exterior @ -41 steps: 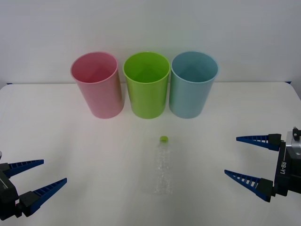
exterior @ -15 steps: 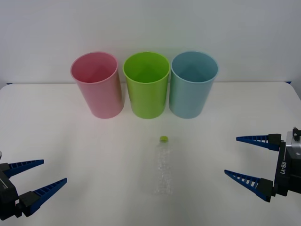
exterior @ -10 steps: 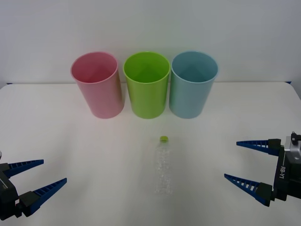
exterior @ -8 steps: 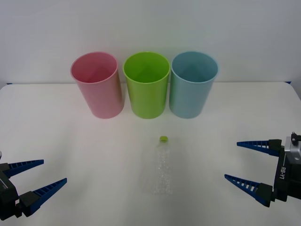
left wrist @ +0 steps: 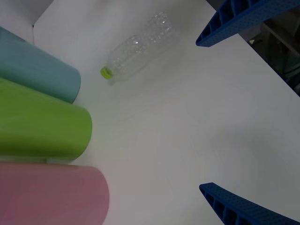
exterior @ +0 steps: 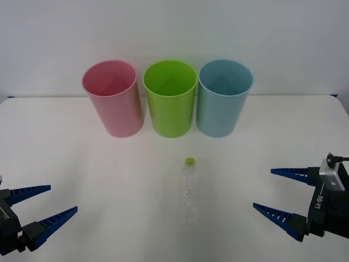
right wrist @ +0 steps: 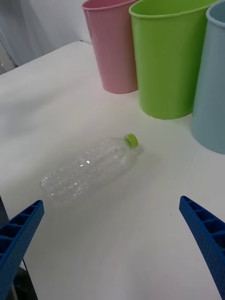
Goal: Put cans in the blue bin and PET bottles in the pink bin and trash in the green bin.
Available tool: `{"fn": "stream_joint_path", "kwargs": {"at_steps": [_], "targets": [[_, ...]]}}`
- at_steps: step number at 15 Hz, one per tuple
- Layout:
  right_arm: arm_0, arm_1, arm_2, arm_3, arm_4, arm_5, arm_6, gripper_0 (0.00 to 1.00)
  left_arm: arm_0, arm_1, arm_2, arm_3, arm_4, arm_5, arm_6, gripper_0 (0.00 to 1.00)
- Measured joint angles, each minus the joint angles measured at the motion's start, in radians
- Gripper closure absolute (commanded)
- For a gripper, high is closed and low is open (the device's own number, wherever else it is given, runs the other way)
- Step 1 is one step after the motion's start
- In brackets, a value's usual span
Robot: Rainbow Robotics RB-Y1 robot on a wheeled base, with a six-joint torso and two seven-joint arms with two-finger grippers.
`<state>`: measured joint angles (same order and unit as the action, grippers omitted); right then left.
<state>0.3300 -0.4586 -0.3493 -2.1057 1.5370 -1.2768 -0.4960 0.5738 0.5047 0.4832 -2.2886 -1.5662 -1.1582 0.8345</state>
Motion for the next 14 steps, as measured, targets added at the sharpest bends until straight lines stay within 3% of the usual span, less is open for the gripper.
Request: {"fn": "stream_joint_path", "kwargs": {"at_steps": [9,14], "targets": [[0.076,0.000,0.130,-0.094,0.169,0.202,-0.294,0.00,0.000,0.000,0.000,0.000,0.000,0.000,0.000,0.00],[0.075,0.000,0.164,-0.157,0.367,0.212,-0.486,0.00,0.000,0.000,0.000,0.000,0.000,0.000,0.000,0.00]]}}
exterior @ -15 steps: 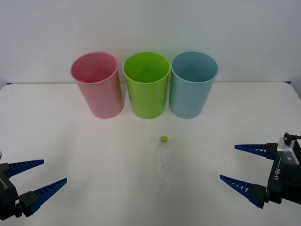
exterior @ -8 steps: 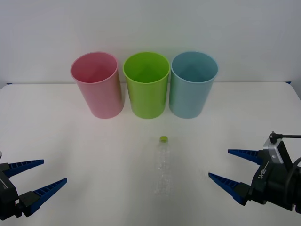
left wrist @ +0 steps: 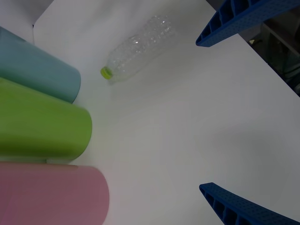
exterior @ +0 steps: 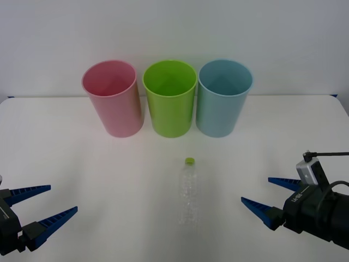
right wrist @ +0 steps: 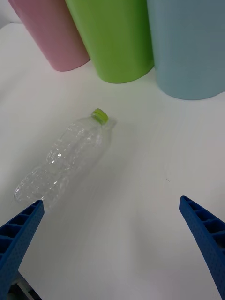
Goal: Put cans in the blue bin and PET bottles in the pink bin and trash in the green bin.
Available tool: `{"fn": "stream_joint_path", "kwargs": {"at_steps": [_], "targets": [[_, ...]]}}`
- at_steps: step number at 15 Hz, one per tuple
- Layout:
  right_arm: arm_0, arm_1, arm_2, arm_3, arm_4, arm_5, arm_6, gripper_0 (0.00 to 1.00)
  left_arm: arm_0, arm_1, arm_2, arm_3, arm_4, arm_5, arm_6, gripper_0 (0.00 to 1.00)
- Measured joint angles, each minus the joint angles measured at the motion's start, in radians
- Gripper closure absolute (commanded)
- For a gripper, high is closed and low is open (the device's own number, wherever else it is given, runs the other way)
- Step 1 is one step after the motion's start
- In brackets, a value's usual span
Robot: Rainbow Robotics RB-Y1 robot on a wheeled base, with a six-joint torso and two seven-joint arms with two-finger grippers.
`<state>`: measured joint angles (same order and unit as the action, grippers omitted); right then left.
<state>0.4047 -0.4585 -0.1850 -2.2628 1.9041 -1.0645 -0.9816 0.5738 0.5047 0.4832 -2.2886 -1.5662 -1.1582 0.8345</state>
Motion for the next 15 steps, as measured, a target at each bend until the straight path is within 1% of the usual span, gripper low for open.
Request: {"fn": "stream_joint_path", "kwargs": {"at_steps": [3,9,11,13,15], "targets": [[-0.026,0.006,0.082,-0.045,0.125,0.000,-0.129,0.00,0.000,0.000,0.000,0.000,0.000,0.000,0.000,0.00],[-0.101,0.096,0.239,-0.055,0.383,-0.019,-0.294,0.00,0.000,0.000,0.000,0.000,0.000,0.000,0.000,0.00],[-0.112,0.137,0.263,-0.055,0.454,-0.040,-0.311,0.00,0.000,0.000,0.000,0.000,0.000,0.000,0.000,0.00],[-0.121,0.194,0.275,-0.054,0.522,-0.084,-0.312,0.00,0.000,0.000,0.000,0.000,0.000,0.000,0.000,0.00],[-0.126,0.230,0.296,-0.049,0.575,-0.093,-0.312,0.00,0.000,0.000,0.000,0.000,0.000,0.000,0.000,0.00]]}}
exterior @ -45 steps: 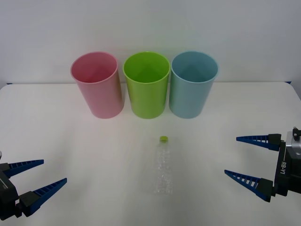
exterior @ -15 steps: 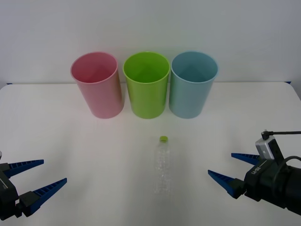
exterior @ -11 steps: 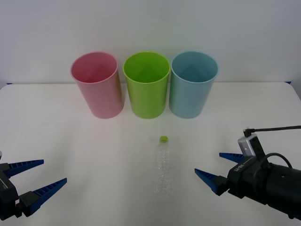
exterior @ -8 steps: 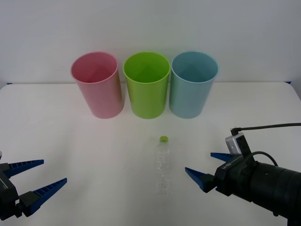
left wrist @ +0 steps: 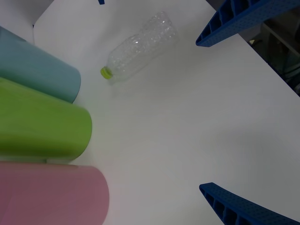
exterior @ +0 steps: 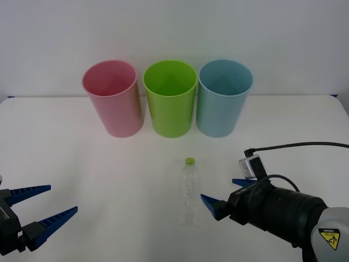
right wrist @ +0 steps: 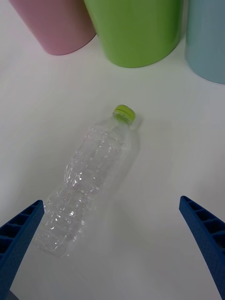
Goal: Put cans in the blue bin and PET bottles in the pink bin and trash in the green bin.
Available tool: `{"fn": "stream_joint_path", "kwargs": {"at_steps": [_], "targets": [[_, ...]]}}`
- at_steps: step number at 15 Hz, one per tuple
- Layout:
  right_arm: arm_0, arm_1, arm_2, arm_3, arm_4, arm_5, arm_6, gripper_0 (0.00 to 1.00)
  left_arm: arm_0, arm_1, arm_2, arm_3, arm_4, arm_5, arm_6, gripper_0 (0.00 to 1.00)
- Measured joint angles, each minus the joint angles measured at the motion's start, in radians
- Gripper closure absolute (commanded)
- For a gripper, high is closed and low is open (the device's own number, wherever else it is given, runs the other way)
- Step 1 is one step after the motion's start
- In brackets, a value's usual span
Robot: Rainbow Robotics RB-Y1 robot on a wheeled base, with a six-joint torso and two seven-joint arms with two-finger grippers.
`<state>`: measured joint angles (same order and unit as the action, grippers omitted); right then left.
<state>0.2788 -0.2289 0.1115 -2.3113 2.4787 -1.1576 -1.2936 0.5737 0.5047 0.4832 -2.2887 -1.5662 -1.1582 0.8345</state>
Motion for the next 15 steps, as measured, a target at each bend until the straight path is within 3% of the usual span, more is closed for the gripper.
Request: {"fn": "stream_joint_path", "kwargs": {"at_steps": [6,12,15], "targets": [[-0.034,0.049,0.062,0.063,0.075,0.000,-0.004,0.00,0.000,0.000,0.000,0.000,0.000,0.000,0.000,0.00],[-0.079,0.140,0.106,0.145,0.205,0.000,-0.004,0.00,0.000,0.000,0.000,0.000,0.000,0.000,0.000,0.00],[-0.090,0.180,0.117,0.179,0.229,0.000,-0.004,0.00,0.000,0.000,0.000,0.000,0.000,0.000,0.000,0.00]]}}
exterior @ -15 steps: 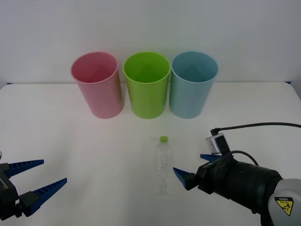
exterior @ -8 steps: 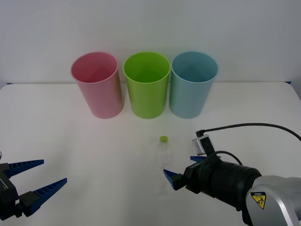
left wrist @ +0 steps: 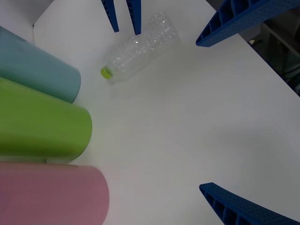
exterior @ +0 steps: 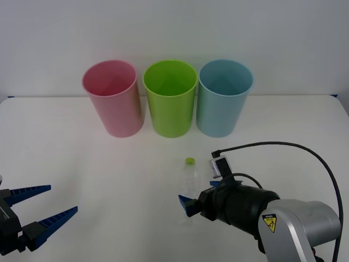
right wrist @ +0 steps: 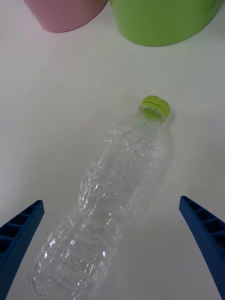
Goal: Put cans in the blue bin and PET bottles in the pink bin and trash in the green bin.
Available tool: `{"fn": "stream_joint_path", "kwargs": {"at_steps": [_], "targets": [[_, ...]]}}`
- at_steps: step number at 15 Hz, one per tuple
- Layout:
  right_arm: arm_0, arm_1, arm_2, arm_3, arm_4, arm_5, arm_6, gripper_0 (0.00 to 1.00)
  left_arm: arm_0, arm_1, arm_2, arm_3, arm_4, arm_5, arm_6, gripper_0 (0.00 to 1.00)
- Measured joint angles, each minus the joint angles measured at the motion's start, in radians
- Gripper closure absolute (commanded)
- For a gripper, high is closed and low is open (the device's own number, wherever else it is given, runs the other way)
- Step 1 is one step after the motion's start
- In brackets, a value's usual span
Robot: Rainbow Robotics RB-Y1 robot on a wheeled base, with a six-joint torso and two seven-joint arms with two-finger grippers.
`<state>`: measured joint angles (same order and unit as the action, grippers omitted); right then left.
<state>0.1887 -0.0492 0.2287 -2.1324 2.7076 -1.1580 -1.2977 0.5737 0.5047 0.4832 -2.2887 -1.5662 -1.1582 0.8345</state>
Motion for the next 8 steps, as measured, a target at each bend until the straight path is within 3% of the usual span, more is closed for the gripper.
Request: {"fn": "stream_joint_path", "kwargs": {"at_steps": [8], "targets": [[-0.013,0.002,0.007,0.058,0.000,0.015,0.002,0.00,0.000,0.000,0.000,0.000,0.000,0.000,0.000,0.00]]}}
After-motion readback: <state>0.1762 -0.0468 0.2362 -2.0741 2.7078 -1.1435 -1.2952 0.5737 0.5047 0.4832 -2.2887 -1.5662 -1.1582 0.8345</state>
